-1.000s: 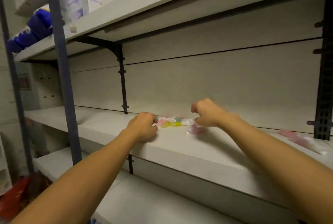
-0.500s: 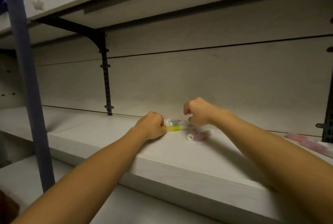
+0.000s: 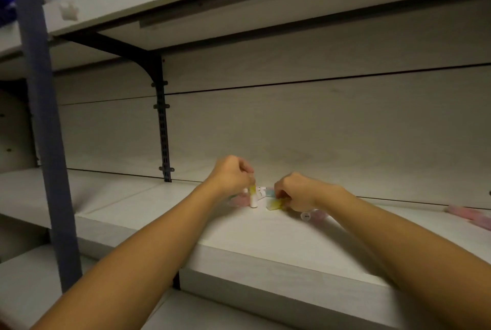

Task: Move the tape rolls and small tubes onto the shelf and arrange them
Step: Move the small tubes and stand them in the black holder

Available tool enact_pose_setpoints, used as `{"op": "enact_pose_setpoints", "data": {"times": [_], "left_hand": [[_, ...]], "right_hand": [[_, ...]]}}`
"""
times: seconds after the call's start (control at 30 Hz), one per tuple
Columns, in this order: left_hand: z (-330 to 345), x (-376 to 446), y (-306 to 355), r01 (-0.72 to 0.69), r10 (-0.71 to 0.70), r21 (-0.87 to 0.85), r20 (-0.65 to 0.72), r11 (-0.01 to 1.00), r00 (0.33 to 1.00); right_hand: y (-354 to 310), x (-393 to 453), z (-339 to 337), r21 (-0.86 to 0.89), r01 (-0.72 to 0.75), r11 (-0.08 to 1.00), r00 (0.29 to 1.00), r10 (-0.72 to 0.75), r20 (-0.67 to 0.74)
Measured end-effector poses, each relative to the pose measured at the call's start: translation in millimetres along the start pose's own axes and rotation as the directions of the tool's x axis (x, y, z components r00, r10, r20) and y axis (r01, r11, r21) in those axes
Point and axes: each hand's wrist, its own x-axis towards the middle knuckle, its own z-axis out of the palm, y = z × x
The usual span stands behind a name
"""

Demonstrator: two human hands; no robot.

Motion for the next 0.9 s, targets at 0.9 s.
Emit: {"op": "enact_pose_setpoints", "data": {"times": [0.9], "left_hand": [[47.0, -13.6, 58.9, -0.365, 0.382, -0.350, -0.023, 0.862, 0.924]], "right_hand": [[2.7, -151.1, -58.1, 0.006, -0.505, 0.863, 0.793, 0.466, -0.391]]}}
